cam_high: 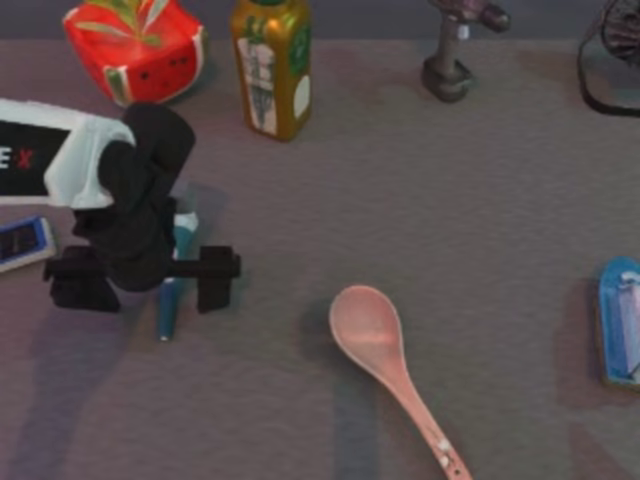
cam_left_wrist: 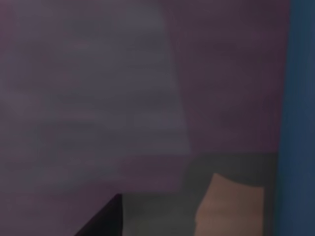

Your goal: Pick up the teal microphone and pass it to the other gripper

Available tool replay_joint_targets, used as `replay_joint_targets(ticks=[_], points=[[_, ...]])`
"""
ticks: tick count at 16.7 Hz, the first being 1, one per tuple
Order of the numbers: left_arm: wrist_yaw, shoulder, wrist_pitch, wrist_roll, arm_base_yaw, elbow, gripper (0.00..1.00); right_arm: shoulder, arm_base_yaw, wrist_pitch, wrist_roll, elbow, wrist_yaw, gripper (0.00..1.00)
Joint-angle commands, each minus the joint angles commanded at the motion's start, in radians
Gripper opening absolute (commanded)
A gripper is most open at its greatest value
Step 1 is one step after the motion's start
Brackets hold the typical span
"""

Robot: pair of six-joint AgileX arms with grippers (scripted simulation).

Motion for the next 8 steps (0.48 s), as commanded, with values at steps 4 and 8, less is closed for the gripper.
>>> replay_joint_targets(ticks=[4, 8], points=[[0.0, 0.0, 0.0, 0.0, 0.0, 0.0, 0.1, 0.0, 0.0, 0.0, 0.0, 0.0, 0.0, 1.0], [0.0, 0.0, 0.0, 0.0, 0.0, 0.0, 0.0, 0.0, 0.0, 0.0, 0.0, 0.0, 0.0, 1.0]])
